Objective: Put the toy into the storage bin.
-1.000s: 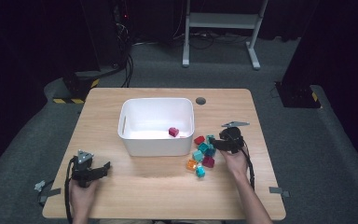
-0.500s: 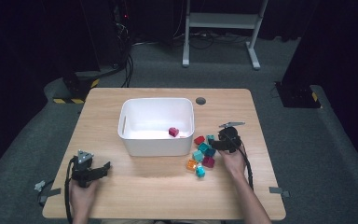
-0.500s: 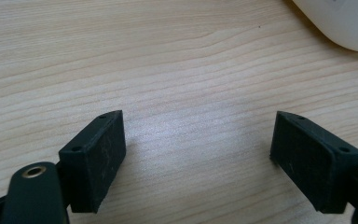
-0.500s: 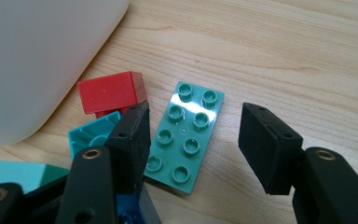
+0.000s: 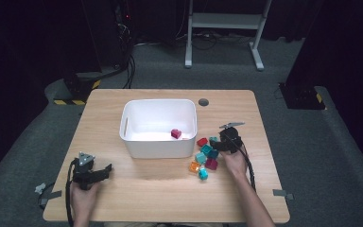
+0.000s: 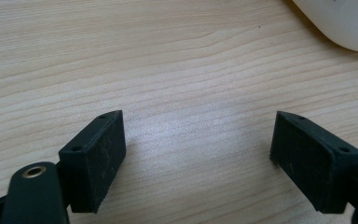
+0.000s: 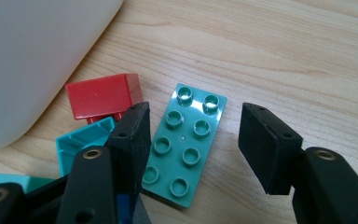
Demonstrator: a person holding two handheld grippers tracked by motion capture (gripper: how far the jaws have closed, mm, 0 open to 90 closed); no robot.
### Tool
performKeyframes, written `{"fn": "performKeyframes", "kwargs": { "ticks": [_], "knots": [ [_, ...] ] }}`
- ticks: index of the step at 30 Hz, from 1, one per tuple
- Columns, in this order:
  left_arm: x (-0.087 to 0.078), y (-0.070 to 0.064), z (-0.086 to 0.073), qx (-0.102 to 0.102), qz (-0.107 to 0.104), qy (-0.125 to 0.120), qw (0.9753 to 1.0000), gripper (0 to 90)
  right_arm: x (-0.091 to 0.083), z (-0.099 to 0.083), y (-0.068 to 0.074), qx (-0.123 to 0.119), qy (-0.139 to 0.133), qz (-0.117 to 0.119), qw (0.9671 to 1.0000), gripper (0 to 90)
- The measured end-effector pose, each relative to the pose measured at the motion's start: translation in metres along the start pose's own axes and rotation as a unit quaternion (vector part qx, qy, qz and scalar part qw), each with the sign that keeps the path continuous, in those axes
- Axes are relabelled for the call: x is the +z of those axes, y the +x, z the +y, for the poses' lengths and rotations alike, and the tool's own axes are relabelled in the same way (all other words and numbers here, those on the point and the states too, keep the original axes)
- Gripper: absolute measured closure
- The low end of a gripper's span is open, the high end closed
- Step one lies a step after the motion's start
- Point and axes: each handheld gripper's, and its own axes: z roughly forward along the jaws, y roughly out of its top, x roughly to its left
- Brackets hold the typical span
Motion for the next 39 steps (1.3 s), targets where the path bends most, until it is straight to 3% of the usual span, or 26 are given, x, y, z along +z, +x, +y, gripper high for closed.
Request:
{"fn": "performKeyframes", "kwargs": {
  "ticks": [22, 26, 39],
  "knots": [
    [0.0, -0.0001, 0.0, -0.001, 0.0, 0.0, 1.0, 18.1, 0.0056, -0.0007, 0.0003, -0.006, 0.007, -0.001, 1.0, 44.7],
    [0.0, -0.0001, 0.0, -0.001, 0.0, 0.0, 1.0, 18.1, 0.0078, -0.0016, 0.0005, -0.002, 0.014, -0.007, 0.9999, 46.0],
    [0.0, 0.0, 0.0, 0.0, 0.0, 0.0, 1.0, 18.1, 0.0081, -0.0019, 0.0037, -0.032, 0.018, -0.043, 0.9984, 55.6]
  ]
}}
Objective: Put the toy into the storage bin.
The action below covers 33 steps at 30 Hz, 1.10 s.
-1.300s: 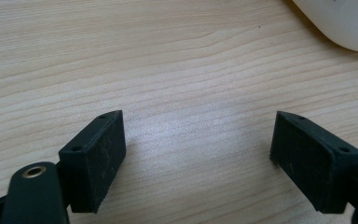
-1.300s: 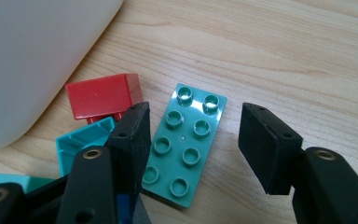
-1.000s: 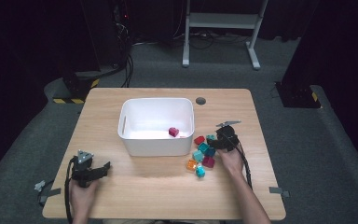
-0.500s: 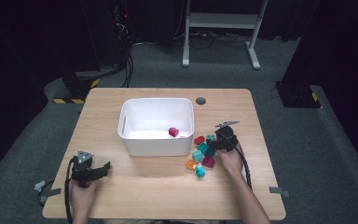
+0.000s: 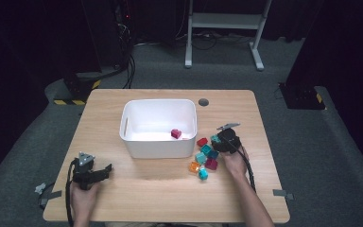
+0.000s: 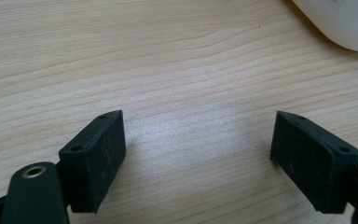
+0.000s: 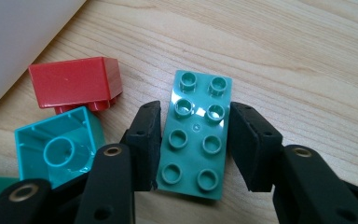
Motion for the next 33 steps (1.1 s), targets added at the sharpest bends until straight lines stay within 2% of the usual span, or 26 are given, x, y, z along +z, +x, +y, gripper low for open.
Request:
{"fn": "performKeyframes", "kwargs": {
  "ticks": [2, 15, 20, 25, 30, 33],
  "knots": [
    [0.0, 0.0, 0.0, 0.0, 0.0, 0.0, 1.0, 18.1, 0.0, 0.0, 0.0, -0.004, -0.002, 0.001, 1.0, 58.1],
    [0.0, 0.0, 0.0, -0.001, 0.0, 0.0, 1.0, 18.1, -0.002, -0.001, -0.003, -0.001, -0.004, 0.006, 1.0, 59.4],
    [0.0, 0.0, 0.0, 0.0, 0.0, 0.0, 1.0, 18.1, -0.012, 0.0, -0.007, 0.011, -0.02, 0.016, 0.9996, 59.4],
    [0.0, 0.0, 0.0, -0.001, 0.0, 0.0, 1.0, 18.2, -0.022, 0.001, -0.008, 0.009, -0.031, 0.024, 0.9992, 59.4],
    [0.0, 0.0, 0.0, 0.0, 0.0, 0.0, 1.0, 18.2, -0.034, 0.002, -0.011, 0.02, -0.052, 0.038, 0.9977, 59.4],
    [0.0, 0.0, 0.0, -0.001, 0.0, 0.0, 1.0, 18.2, -0.039, 0.002, -0.012, 0.021, -0.056, 0.045, 0.9972, 59.4]
  ]
}}
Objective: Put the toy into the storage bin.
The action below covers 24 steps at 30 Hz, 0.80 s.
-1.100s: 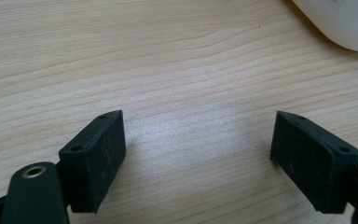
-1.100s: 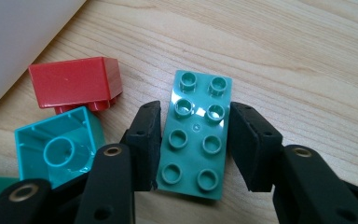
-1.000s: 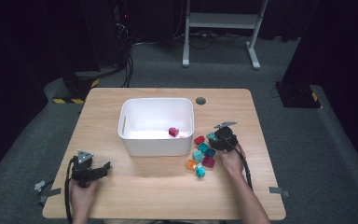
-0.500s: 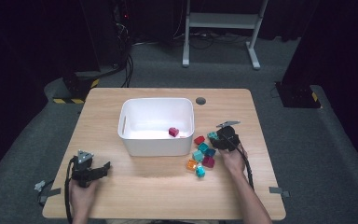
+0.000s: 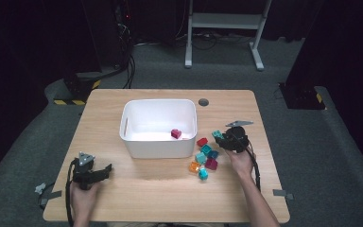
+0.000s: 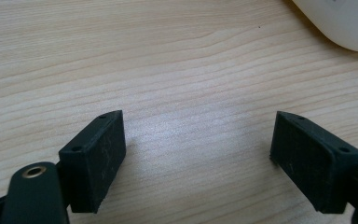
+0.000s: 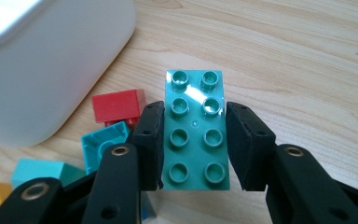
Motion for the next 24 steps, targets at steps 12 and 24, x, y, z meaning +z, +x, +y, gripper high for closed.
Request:
{"fn": "performKeyframes", "kwargs": {
  "ticks": [12, 24],
  "knots": [
    [0.0, 0.0, 0.0, 0.0, 0.0, 0.0, 1.0, 18.1, -0.022, 0.011, 0.007, -0.006, -0.014, 0.026, 0.9995, 59.4],
    [0.0, 0.0, 0.0, -0.001, -0.001, 0.0, 1.0, 18.2, -0.043, 0.026, 0.016, -0.013, -0.027, 0.052, 0.9982, 59.4]
  ]
}}
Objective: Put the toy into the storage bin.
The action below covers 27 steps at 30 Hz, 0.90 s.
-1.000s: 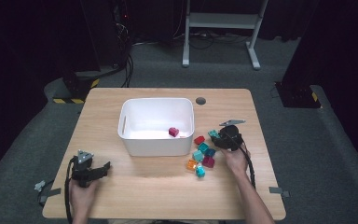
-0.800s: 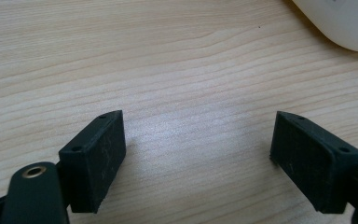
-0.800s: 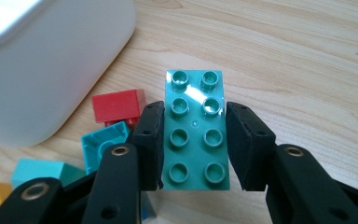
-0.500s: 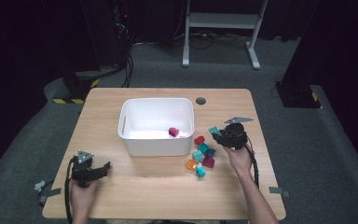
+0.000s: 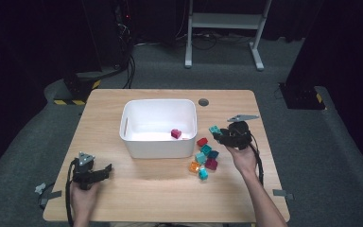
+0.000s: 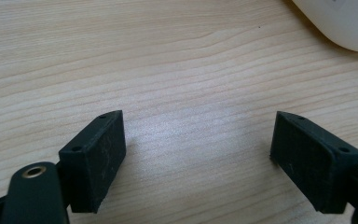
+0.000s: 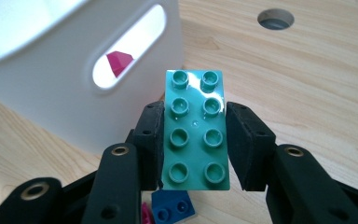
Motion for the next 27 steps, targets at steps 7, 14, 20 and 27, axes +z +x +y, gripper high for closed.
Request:
{"fn": "performKeyframes", "kwargs": {
  "ticks": [7, 14, 20, 27],
  "knots": [
    [0.0, 0.0, 0.0, 0.001, 0.0, 0.0, 1.0, 18.2, -0.012, 0.013, 0.007, -0.005, -0.018, 0.015, 0.9997, 59.3],
    [0.0, 0.0, 0.0, 0.0, 0.0, 0.0, 1.0, 18.2, -0.015, 0.022, 0.011, -0.012, -0.017, 0.024, 0.9995, 59.4],
    [0.0, 0.0, 0.0, 0.0, 0.0, 0.0, 1.0, 18.1, -0.021, 0.033, 0.018, -0.019, -0.026, 0.035, 0.9989, 59.4],
    [0.0, 0.0, 0.0, 0.0, 0.0, 0.0, 1.0, 18.2, -0.023, 0.044, 0.027, -0.032, -0.023, 0.041, 0.9984, 59.3]
  ]
}}
